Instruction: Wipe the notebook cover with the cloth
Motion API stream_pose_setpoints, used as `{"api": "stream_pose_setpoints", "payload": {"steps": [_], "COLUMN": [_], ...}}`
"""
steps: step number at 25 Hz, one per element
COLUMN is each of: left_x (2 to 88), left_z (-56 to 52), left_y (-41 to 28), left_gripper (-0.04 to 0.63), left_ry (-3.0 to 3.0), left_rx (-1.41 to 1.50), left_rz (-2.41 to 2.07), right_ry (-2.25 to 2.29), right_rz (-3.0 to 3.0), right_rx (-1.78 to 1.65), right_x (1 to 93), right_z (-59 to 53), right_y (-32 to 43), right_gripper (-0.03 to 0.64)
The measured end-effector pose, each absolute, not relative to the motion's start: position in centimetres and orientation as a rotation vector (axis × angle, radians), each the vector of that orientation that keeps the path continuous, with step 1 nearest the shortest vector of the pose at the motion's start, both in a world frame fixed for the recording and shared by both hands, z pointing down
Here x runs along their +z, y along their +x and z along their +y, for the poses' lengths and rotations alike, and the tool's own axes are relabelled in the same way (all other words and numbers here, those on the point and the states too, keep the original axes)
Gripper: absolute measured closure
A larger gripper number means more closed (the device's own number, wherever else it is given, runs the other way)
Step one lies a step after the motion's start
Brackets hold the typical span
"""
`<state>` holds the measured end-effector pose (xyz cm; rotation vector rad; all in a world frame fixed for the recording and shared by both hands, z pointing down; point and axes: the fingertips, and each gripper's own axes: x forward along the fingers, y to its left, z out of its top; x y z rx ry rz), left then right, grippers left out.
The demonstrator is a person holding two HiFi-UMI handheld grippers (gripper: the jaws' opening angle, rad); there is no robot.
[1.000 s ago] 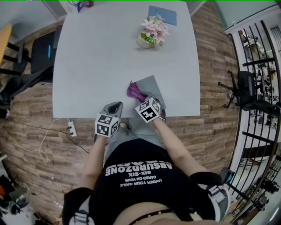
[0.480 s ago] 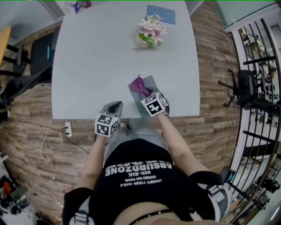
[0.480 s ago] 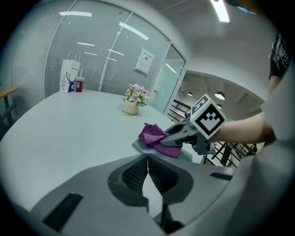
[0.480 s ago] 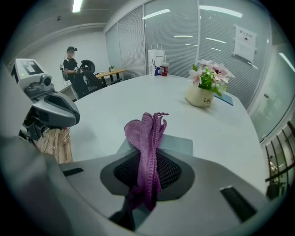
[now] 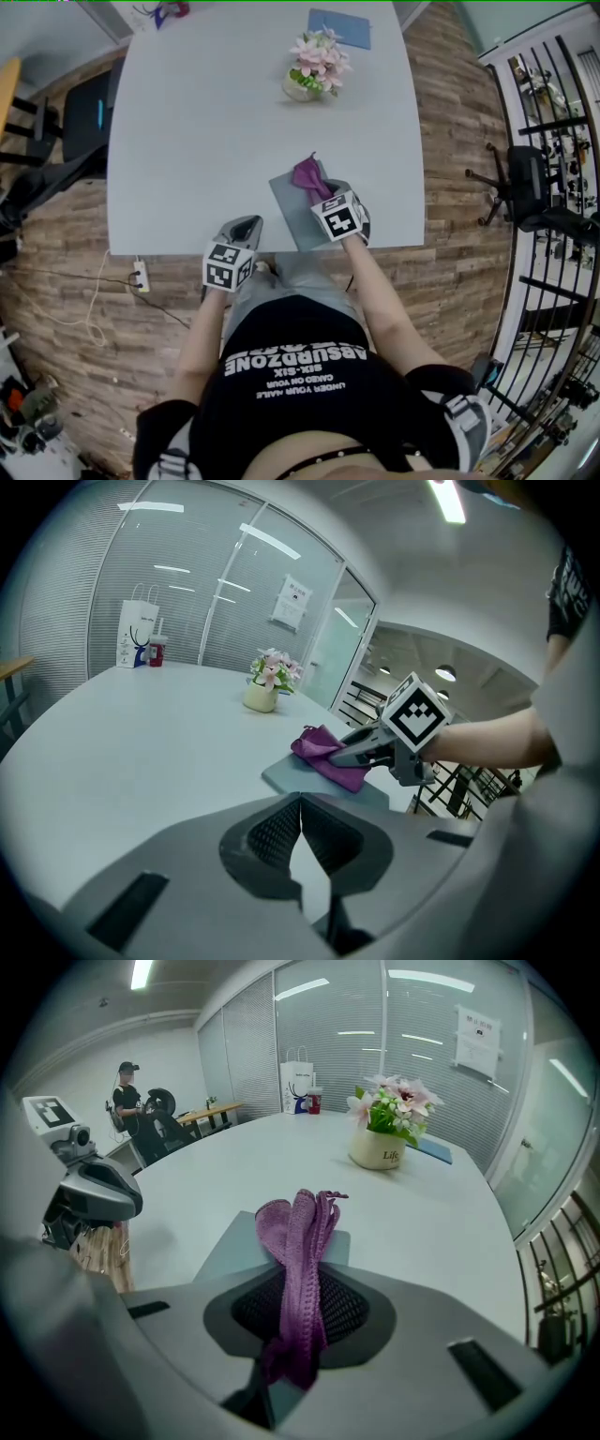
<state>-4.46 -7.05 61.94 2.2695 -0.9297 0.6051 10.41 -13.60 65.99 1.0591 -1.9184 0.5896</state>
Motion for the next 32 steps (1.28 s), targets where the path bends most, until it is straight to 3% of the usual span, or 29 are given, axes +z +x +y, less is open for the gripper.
{"api": "stream_pose_setpoints", "payload": {"steps": [32], "left_x": [61.9], "left_z": [-5.5], "left_y": [-4.1], "left_gripper": [0.578], "left_ry": [2.298], "left_rx": [0.624], "left_rz": [-0.877], "right_ry": [1.206], "right_rz": [-1.843], "right_rx": [0.654], "right_x": [66.2], "right_z": [-11.6], "right_y": [15.5], "right_gripper": [0.529]}}
